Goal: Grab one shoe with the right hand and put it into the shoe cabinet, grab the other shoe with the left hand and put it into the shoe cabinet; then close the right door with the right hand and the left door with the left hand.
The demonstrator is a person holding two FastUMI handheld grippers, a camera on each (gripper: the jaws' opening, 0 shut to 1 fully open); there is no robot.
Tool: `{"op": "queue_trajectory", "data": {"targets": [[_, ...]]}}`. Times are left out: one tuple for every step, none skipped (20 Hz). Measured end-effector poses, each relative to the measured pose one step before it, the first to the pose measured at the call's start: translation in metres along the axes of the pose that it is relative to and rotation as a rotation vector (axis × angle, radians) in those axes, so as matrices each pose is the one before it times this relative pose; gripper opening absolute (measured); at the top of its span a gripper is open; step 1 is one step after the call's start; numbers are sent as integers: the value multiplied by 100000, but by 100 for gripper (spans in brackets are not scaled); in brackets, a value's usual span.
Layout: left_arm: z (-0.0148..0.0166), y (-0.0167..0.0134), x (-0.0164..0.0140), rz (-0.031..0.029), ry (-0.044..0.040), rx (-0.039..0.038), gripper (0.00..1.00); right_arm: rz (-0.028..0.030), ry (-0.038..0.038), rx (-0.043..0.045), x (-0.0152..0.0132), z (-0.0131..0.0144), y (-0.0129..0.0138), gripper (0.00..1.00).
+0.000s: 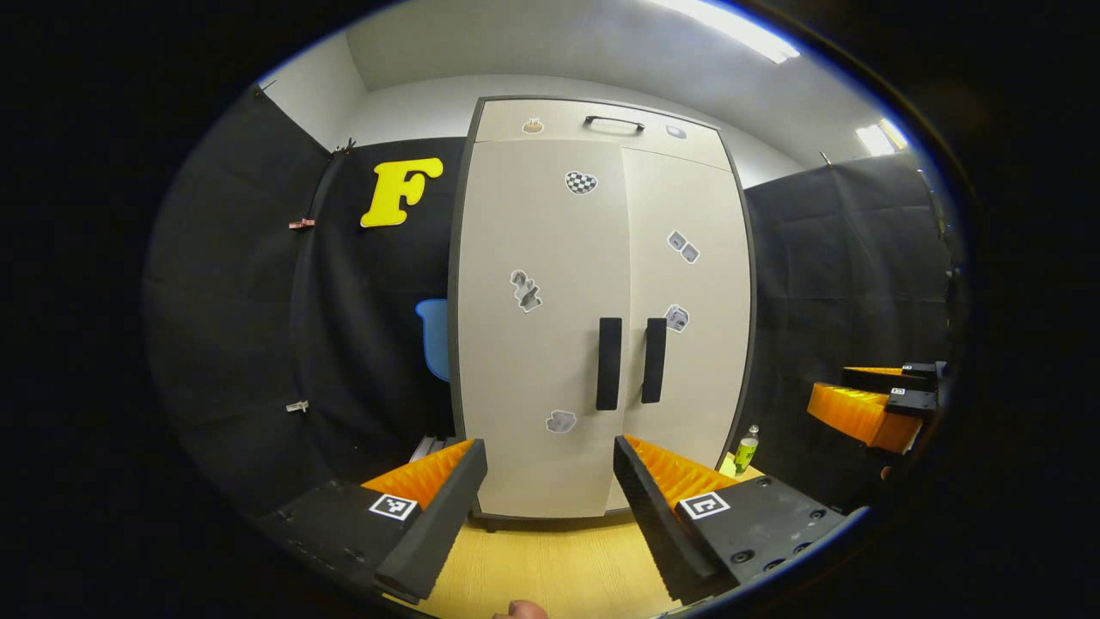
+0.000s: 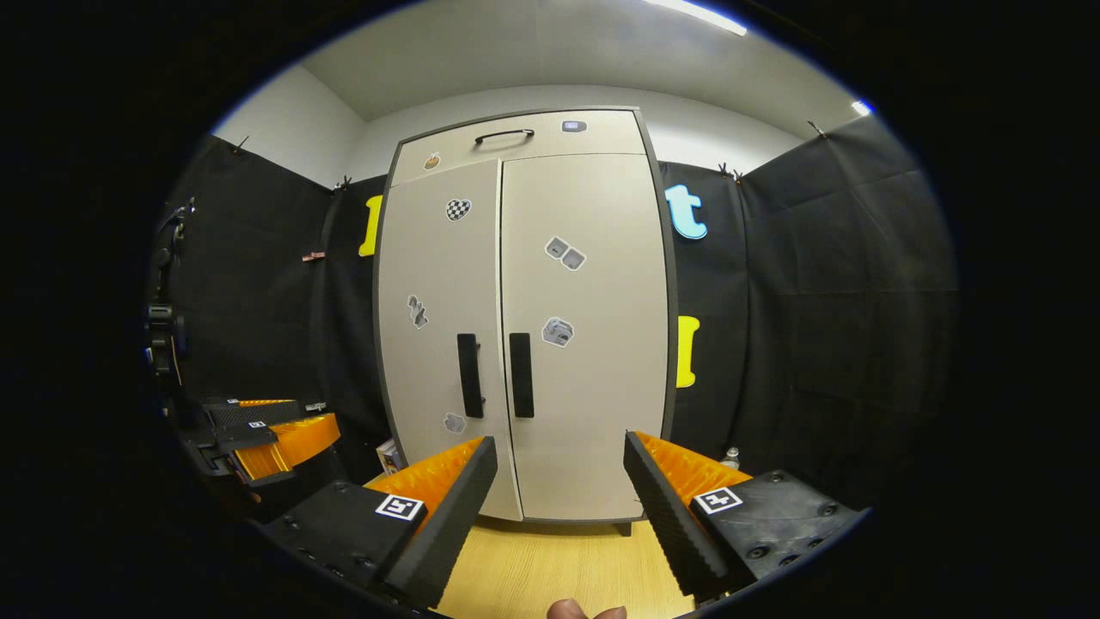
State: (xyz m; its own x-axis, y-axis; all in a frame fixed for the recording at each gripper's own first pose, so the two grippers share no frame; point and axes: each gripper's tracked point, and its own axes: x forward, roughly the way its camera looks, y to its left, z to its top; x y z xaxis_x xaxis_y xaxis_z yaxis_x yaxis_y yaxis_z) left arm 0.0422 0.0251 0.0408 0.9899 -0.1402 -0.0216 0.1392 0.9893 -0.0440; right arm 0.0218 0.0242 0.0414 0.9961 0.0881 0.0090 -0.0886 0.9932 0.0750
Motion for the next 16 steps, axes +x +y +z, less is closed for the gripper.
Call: {"op": "queue_trajectory", "data": {"targets": [[-18, -16, 94, -218, -349, 260, 95, 169, 139, 210, 200, -118, 12, 98], [-102, -107, 82, -358, -55, 17, 95, 256, 323, -302, 175, -210, -37, 98], [-37, -205, 145, -370, -313, -417, 95, 128, 365, -640, 216, -179, -43, 98], [-30, -207, 52, -702, -79, -455, 95, -214, 316, -577, 135, -145, -193, 98], [-72, -137, 52, -248, -243, -255, 95, 404, 277, 52, 172, -217, -66, 98], [125, -30, 85, 237, -621, -40, 95, 435, 183, 482, 118, -111, -15, 98], [-81, 117, 40, 883, -138, -130, 95, 529, 483, 560, 183, -118, -111, 98], [47, 98, 5, 1267, -386, -294, 95, 566, 490, 460, 120, -162, -47, 98], [-27, 118, 124, 979, -330, -113, 95, 87, 380, 99, 74, -165, -153, 98], [-84, -20, 74, 548, 87, 503, 95, -181, -174, -333, 93, -78, -233, 98], [-201, 23, 66, 458, -57, 1099, 95, -899, 23, -682, 112, -128, -379, 98], [-138, 34, 29, 380, 118, 1200, 95, -364, 387, -603, 42, -256, -260, 98], [-309, -93, 27, 282, 221, 863, 95, -10, 587, -180, 166, -262, -183, 98], [-168, -114, 39, 186, 117, 84, 95, 383, 575, 552, 85, -170, -154, 98], [-183, -263, 60, -260, 34, -577, 95, 867, 137, 875, 42, -73, -63, 98], [-140, -307, 107, -215, 296, -737, 95, 491, 7, 331, 59, 33, -218, 98]]}}
